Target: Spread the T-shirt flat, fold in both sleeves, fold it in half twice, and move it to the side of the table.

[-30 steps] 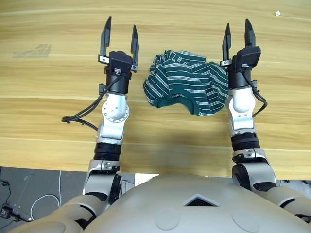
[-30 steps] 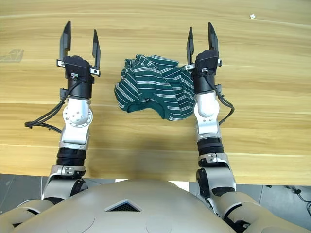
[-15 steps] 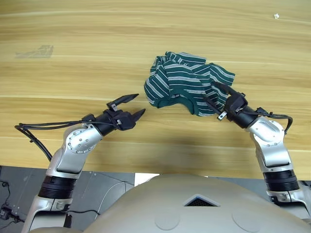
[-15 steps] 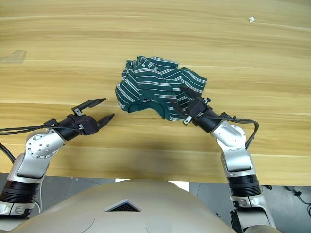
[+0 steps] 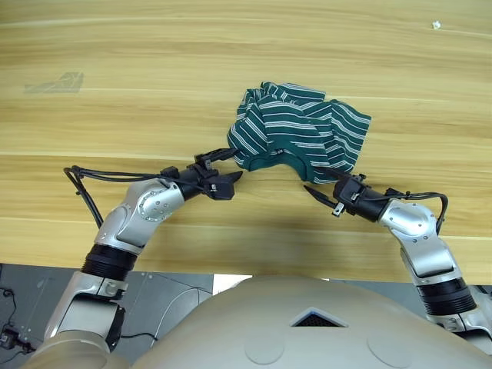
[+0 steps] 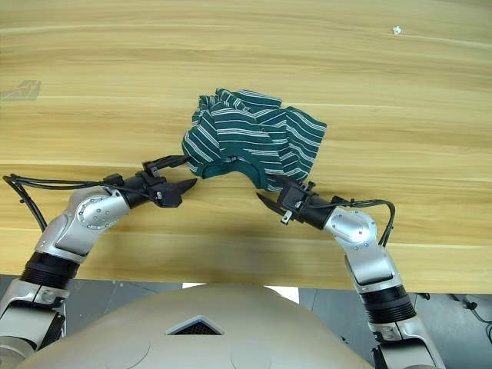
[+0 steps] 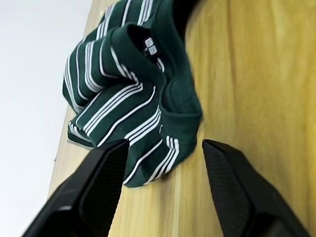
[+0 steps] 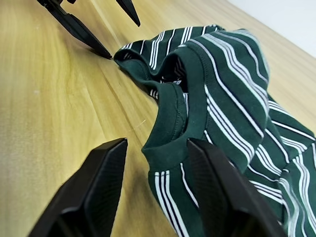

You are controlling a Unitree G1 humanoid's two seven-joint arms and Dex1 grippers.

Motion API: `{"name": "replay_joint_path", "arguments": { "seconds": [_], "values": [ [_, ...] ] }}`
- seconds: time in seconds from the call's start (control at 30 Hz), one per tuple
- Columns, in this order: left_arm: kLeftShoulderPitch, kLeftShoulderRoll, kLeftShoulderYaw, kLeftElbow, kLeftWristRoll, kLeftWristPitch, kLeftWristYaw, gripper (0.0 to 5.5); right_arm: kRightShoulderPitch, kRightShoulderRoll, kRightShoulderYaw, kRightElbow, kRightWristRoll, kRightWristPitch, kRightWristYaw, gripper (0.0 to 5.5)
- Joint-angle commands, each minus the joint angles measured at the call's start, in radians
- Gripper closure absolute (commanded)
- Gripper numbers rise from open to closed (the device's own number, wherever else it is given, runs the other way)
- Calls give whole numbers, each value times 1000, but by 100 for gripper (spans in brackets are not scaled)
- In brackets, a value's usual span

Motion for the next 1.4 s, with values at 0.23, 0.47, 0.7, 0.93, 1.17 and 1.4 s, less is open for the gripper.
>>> {"name": "replay_joint_path", "arguments": {
  "seconds": [0.23, 0.47, 0.7, 0.93, 1.17, 1.4],
  "values": [
    [-68, 2, -59, 118, 59, -37, 6, 270, -31, -10, 20, 53, -107, 13, -33, 326],
    [-102, -7, -100, 175, 84, -60, 24, 361, -34, 6, 47, 55, -130, 9, -35, 446],
    [-111, -3, -128, 208, 127, -81, 74, 462, -32, 8, 59, 64, -131, -1, -52, 550],
    [-102, 9, -133, 212, 130, -90, 97, 543, -31, 11, 64, 63, -130, -13, -67, 550],
    [8, 108, -59, 42, 83, -80, 81, 550, -32, -48, 25, -29, 9, -72, 56, 550],
    [295, 239, 151, -399, -71, 28, -14, 550, 52, -192, -26, -189, 187, -57, 242, 550]
  ]
}}
